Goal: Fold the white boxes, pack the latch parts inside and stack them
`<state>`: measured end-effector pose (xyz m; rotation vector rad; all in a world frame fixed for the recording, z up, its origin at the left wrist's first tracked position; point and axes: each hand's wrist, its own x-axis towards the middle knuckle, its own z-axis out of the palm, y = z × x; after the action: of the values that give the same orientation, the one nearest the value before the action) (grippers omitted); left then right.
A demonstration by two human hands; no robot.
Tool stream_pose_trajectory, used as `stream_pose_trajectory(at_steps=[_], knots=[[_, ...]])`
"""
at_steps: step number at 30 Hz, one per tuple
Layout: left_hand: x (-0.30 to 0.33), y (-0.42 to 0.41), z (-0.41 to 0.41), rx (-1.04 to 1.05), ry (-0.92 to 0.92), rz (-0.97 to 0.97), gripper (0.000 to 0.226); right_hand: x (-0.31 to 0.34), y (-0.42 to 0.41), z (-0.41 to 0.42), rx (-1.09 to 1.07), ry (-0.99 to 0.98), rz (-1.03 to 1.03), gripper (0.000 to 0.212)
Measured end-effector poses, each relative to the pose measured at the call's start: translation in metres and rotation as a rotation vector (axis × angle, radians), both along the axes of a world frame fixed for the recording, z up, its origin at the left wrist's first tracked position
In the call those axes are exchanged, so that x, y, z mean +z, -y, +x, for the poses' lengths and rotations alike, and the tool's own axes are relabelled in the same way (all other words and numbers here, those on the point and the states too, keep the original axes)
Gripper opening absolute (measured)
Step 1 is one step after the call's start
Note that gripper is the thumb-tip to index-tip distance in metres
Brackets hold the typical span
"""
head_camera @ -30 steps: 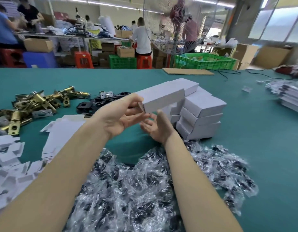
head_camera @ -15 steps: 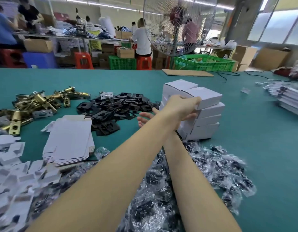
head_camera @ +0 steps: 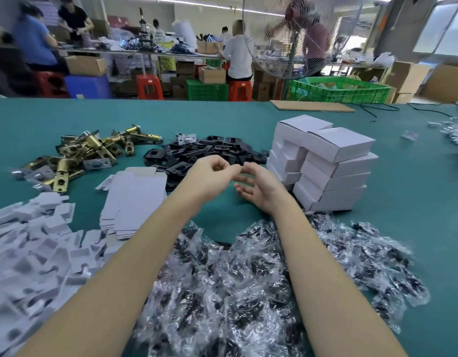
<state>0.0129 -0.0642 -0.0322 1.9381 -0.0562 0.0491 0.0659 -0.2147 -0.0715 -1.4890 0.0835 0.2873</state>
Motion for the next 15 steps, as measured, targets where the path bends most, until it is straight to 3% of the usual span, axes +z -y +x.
stream_pose_trajectory(at_steps=[2, 6, 9, 13, 15], knots=[[-0.012, -0.023, -0.004, 0.018, -0.032, 0.018, 0.026, -0.002, -0.013, 0.001, 0.021, -0.027, -0.001, 0.017], [-0.03, -0.044, -0.004, 0.02, -0.062, 0.148, 0.027, -0.002, -0.023, 0.0, 0.074, 0.047, -0.203, 0.012], [-0.035, -0.046, -0.003, -0.035, -0.07, 0.278, 0.027, 0.005, -0.025, -0.003, 0.11, 0.036, -0.288, 0.019], [-0.035, -0.047, -0.006, 0.089, 0.107, 0.477, 0.023, 0.022, -0.037, -0.007, 0.229, 0.126, -0.463, 0.031], [-0.035, -0.051, -0.005, 0.231, 0.182, 0.675, 0.022, 0.029, -0.045, -0.009, 0.284, 0.194, -0.543, 0.035]])
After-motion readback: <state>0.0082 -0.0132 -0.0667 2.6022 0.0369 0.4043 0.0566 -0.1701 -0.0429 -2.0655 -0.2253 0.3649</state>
